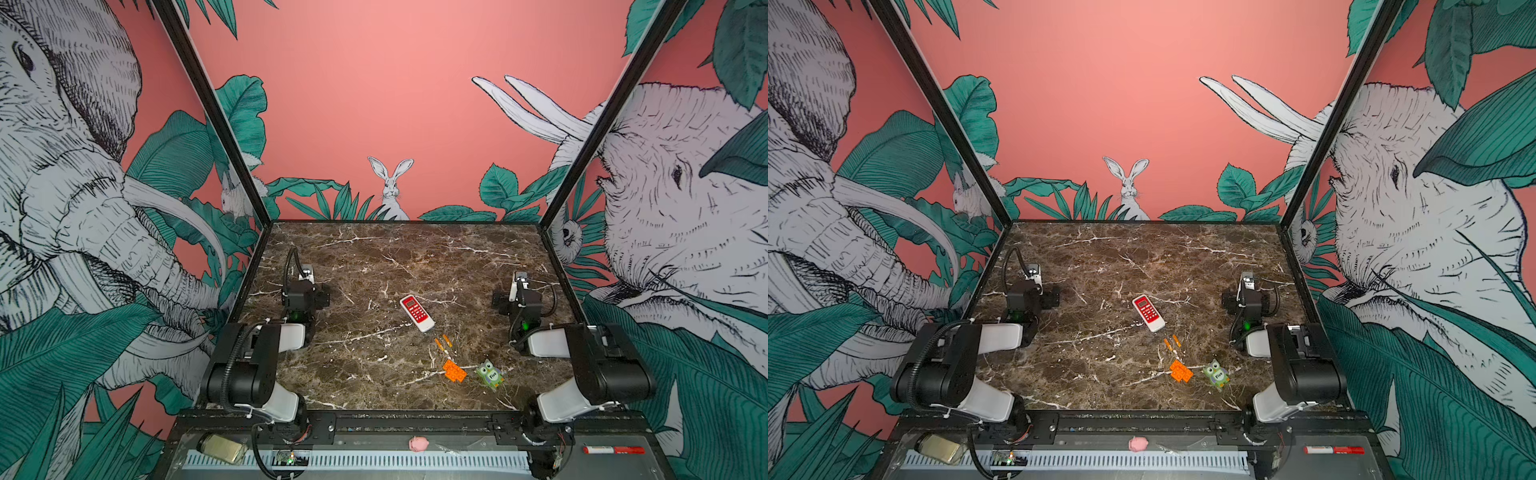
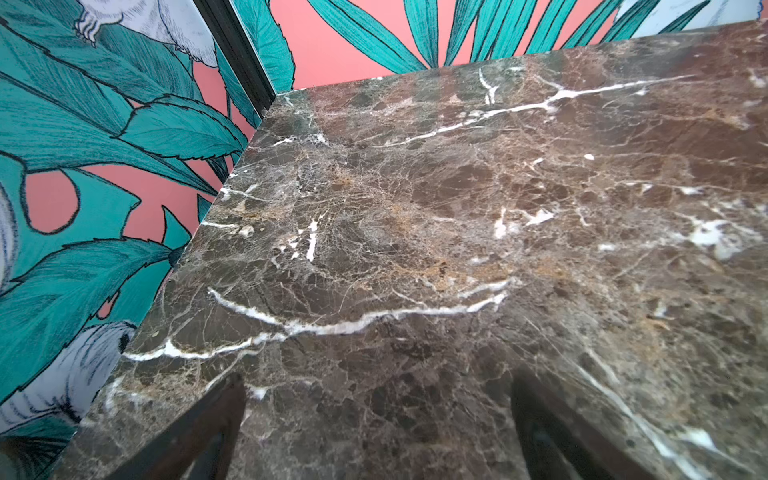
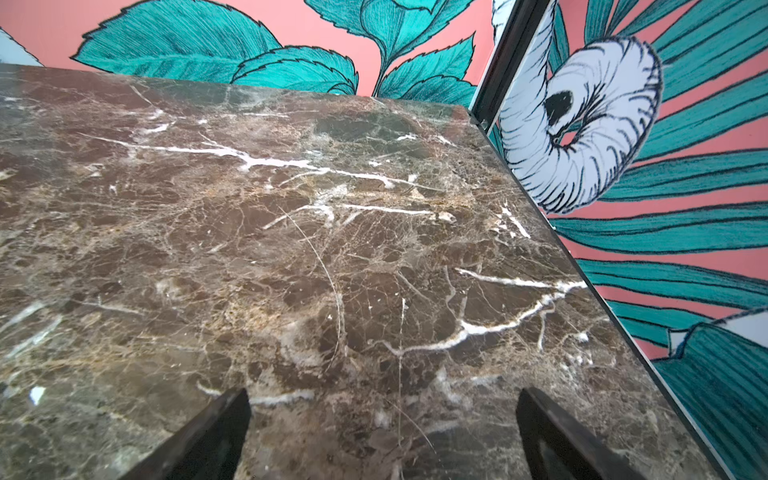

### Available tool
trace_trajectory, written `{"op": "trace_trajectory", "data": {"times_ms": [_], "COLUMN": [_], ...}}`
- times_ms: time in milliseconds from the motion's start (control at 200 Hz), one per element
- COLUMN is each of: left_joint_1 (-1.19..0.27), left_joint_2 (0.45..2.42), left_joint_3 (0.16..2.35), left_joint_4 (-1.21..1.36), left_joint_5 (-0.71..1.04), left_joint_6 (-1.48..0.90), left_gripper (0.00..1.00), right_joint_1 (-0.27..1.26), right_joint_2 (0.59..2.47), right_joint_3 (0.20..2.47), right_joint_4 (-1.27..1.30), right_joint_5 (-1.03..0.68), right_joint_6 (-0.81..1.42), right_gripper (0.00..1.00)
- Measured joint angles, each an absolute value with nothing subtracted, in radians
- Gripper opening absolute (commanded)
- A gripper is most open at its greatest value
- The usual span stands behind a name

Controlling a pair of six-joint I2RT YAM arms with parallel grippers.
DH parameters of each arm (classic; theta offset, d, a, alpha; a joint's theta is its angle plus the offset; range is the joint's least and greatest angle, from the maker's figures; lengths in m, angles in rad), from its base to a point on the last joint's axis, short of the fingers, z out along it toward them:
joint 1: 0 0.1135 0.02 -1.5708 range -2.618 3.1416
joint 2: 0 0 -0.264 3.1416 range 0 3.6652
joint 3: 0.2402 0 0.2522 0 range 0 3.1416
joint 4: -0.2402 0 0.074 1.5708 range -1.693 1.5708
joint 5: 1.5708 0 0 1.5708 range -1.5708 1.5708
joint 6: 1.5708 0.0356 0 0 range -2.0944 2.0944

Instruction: Load the batteries into the remote control

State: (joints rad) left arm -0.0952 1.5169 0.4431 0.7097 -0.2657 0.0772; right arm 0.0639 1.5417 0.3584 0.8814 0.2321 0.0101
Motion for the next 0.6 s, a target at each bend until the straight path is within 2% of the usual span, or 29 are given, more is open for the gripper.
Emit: {"op": "trace_trajectory", "data": {"times_ms": [600], "left_joint_1": [-0.096], "left_joint_2": [1.518], "left_joint_3": [0.443], "left_joint_4": [0.710], "left_joint_5": [-0.271], "left_joint_6": [0.081], "left_gripper": [1.00], "right_joint_1": [0.065], "right_joint_2": [1.542], "right_joint_3": [0.358], "right_joint_4": [0.900], "right_joint_5": [0.233], "right_joint_6": [0.007], "right_gripper": [0.99]}}
